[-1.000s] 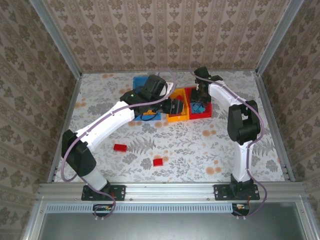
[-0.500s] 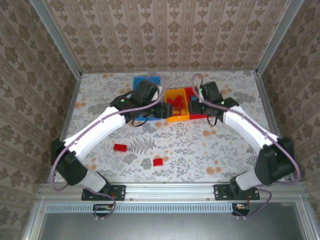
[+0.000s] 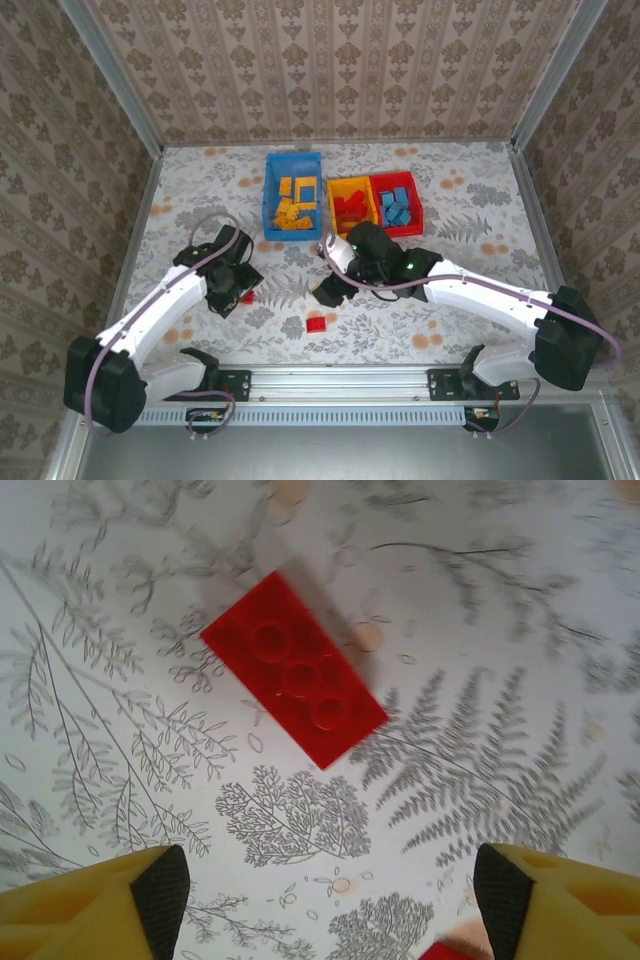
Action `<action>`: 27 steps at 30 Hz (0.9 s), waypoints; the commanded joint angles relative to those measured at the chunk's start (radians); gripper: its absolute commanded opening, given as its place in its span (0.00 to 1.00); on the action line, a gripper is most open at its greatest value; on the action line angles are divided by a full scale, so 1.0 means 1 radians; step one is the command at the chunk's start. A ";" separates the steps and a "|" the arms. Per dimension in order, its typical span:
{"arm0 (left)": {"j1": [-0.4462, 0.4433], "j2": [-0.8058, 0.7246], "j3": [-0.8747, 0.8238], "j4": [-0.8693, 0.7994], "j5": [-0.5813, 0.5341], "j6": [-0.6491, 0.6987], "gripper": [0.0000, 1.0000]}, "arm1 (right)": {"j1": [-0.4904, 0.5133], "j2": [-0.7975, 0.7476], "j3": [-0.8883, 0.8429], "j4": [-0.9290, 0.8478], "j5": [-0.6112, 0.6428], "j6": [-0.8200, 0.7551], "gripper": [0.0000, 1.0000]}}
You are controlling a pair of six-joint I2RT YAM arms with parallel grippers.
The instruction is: Sort the legos into containers by color
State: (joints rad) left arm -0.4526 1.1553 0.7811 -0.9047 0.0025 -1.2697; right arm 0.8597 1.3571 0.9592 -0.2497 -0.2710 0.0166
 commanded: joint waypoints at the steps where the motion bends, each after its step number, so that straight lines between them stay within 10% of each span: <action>1: 0.052 0.083 -0.001 0.069 0.042 -0.116 0.80 | 0.009 0.016 0.036 0.001 -0.063 -0.052 0.80; 10: 0.127 0.232 -0.043 0.167 0.065 -0.097 0.77 | 0.009 0.013 0.030 -0.013 -0.076 -0.040 0.80; 27: 0.078 0.189 0.044 0.210 -0.042 0.104 0.26 | -0.058 0.001 0.034 0.041 0.000 0.094 0.80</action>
State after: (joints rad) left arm -0.3294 1.3781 0.7242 -0.6445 0.0307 -1.2739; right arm 0.8490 1.3739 0.9775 -0.2459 -0.3126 0.0330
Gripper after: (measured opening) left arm 0.338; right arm 0.800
